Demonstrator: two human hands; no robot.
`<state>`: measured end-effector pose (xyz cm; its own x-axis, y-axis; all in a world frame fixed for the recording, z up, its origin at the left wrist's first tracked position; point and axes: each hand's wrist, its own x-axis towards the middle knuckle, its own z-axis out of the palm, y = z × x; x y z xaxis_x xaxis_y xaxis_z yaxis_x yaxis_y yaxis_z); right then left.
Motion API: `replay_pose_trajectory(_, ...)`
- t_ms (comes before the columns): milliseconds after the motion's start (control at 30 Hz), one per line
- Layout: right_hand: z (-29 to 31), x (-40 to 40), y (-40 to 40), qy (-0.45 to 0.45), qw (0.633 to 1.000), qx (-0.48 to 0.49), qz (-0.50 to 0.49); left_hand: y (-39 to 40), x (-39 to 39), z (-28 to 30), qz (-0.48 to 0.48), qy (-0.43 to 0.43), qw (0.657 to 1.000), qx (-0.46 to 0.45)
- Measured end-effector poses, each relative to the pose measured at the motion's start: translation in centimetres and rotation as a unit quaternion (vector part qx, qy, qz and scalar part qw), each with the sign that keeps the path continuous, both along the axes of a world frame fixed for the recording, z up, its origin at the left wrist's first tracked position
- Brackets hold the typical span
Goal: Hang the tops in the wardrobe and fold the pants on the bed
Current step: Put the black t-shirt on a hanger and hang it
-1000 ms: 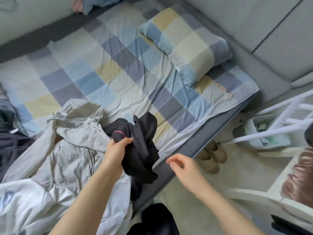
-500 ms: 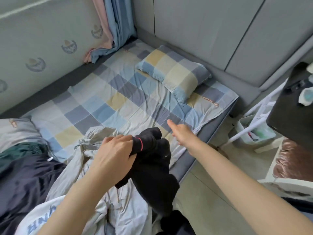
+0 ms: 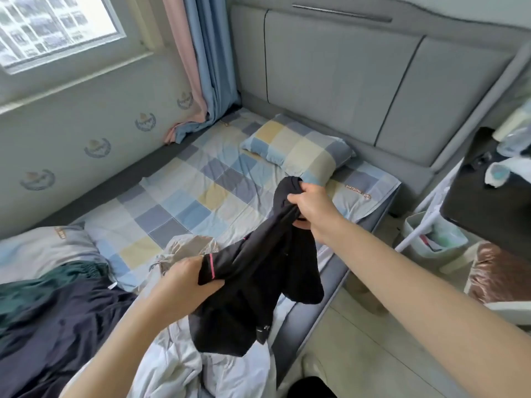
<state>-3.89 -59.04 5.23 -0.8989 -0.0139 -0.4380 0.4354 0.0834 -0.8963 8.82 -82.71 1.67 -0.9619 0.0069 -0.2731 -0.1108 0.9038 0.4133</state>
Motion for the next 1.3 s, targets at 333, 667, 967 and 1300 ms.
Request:
replay_pose_trajectory(333, 11.1, 8.0, 2.7, 0.124, 0.987, -0.094, -0.045, 9.8, -2.2, 3.0, -0.014, 0.129, 0.991, 0.042)
replay_pose_trajectory(667, 16.4, 13.0, 15.4, 0.222, 0.943, -0.097, -0.227, 15.4, -4.3, 11.3, -0.014, 0.252, 0.942, 0.223)
replay_pose_trajectory(967, 19.1, 19.4, 27.4, 0.260, 0.917, 0.075, -0.294, 25.9, -2.1, 19.5, -0.134, 0.039, 0.901, 0.410)
replay_pose_trajectory(1300, 19.0, 25.7, 40.1, 0.186, 0.951, 0.144, -0.199, 38.3, 3.7, 25.3, -0.169, -0.045, 0.847, 0.502)
